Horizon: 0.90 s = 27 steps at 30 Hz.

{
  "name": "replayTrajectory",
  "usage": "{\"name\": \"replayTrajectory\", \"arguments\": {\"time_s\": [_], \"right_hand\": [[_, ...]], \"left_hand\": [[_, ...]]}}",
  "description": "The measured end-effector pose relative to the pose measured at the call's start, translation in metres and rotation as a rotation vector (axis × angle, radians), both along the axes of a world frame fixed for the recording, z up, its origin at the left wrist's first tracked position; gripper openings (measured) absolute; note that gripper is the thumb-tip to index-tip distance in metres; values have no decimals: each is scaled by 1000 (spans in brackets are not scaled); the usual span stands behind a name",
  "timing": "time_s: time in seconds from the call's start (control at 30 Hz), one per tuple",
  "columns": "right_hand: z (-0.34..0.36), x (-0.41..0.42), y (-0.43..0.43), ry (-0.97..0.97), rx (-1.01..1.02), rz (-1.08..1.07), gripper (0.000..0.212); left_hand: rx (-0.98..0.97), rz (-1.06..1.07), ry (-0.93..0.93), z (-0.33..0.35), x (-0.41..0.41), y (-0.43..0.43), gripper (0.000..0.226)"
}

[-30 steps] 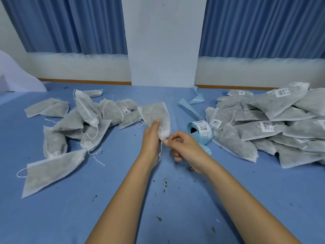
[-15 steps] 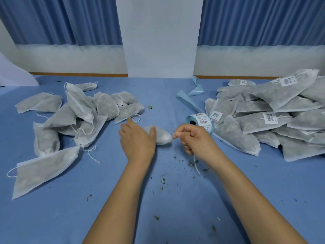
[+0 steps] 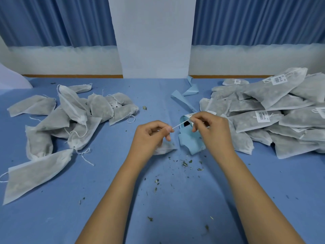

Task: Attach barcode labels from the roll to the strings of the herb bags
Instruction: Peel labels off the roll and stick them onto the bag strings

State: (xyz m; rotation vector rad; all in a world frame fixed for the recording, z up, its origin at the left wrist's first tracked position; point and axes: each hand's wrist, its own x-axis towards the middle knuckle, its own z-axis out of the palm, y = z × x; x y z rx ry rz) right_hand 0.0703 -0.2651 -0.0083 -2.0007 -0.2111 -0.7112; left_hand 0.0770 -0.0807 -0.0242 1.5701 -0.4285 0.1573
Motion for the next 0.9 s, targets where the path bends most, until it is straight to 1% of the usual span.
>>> {"name": "replayTrajectory", "arguments": {"time_s": [0.03, 0.07, 0.13, 0.17, 0.2, 0.23, 0.3, 0.37, 0.43, 0.5, 0.57, 0.6, 0.7, 0.77, 0.9], "right_hand": [[0, -1, 1, 15, 35, -22, 15], [-1, -2, 4, 39, 28, -29, 17], [-3, -5, 15, 96, -90, 31, 20], [-4, -8, 23, 119, -165, 89, 19], [-6, -12, 30, 126, -237, 137, 17], [-7, -14, 35, 114, -301, 164, 15], [-6, -16, 36, 62, -387, 166, 12], [-3, -15, 29, 16, -403, 145, 11], [0, -14, 23, -21, -381, 135, 10], [1, -13, 20, -66, -385, 131, 9], [0, -12, 19, -102, -389, 88, 8], [-1, -10, 19, -106, -362, 44, 8], [-4, -4, 15, -33, -183, -51, 11], [-5, -3, 17, 38, -113, -23, 12], [-10, -6, 28, 176, -87, 73, 11]], "left_hand": [[-58, -42, -9, 2, -1, 0, 25], [-123, -63, -15, 4, -2, -1, 23], [-245, -50, 7, 6, -3, -1, 16], [-260, -22, 17, 5, -3, -1, 14], [-225, 19, 15, 3, -2, 0, 13], [-144, 68, -8, 0, -1, 1, 14], [113, 155, -129, -5, 1, 4, 19], [342, 182, -261, -7, 2, 5, 22], [448, 176, -306, -7, 3, 5, 22], [475, 144, -306, -6, 3, 4, 12], [447, 88, -261, -5, 1, 0, 5], [418, 60, -223, -5, 0, -2, 5], [258, 28, -125, -1, -4, -7, 10], [153, 76, -106, 0, -7, -8, 11], [72, 247, -45, 0, -7, -9, 20]]}}
